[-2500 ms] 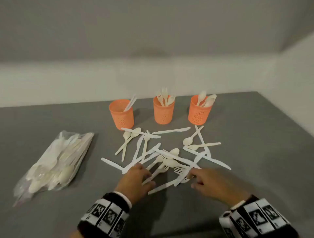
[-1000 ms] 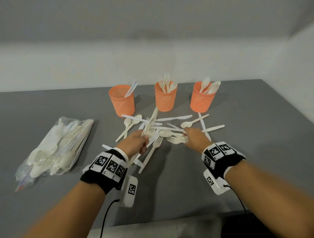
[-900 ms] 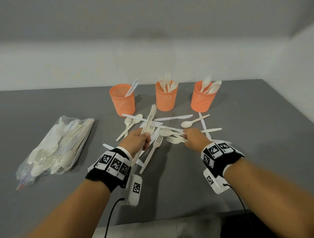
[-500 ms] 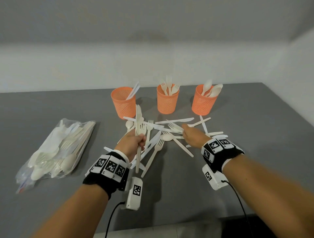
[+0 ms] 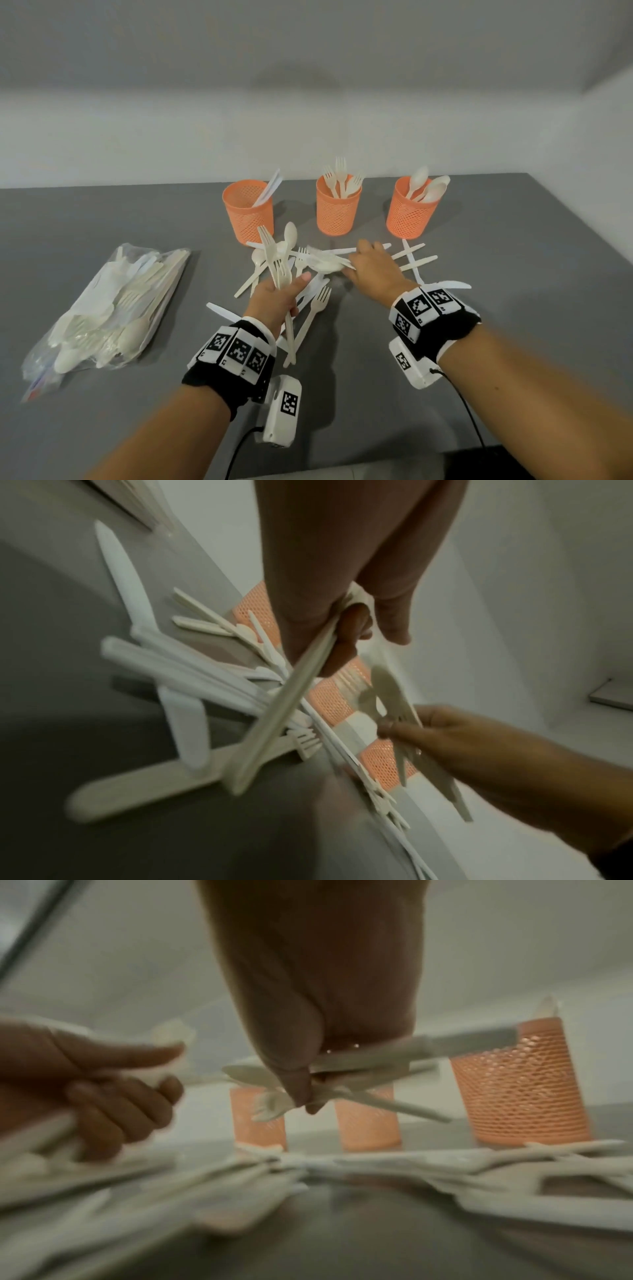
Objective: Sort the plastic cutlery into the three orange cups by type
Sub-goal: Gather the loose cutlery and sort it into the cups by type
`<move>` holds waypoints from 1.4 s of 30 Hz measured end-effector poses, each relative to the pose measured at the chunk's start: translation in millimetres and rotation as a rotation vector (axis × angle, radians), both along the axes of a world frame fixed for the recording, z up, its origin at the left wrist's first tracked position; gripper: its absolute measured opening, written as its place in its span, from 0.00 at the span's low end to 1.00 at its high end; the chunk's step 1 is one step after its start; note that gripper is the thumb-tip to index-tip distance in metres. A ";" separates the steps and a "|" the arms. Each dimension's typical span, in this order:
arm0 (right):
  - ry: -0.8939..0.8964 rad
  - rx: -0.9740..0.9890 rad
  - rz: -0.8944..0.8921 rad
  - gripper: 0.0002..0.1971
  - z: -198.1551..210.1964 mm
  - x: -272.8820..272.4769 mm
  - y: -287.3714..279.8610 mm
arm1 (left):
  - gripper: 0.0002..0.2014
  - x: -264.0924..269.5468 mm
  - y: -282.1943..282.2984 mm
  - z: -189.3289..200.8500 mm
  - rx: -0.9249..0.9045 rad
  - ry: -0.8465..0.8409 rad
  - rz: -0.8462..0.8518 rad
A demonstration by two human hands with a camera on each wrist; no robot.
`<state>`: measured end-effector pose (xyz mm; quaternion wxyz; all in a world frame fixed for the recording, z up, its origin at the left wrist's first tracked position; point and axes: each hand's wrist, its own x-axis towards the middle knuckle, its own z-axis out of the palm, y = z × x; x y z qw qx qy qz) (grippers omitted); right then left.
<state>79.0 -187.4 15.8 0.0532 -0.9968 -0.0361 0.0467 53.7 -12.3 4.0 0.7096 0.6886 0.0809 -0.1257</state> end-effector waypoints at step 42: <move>-0.077 0.531 -0.542 0.20 -6.1 -18.6 -116.4 | 0.09 20.3 -40.1 17.5 -0.295 0.118 0.173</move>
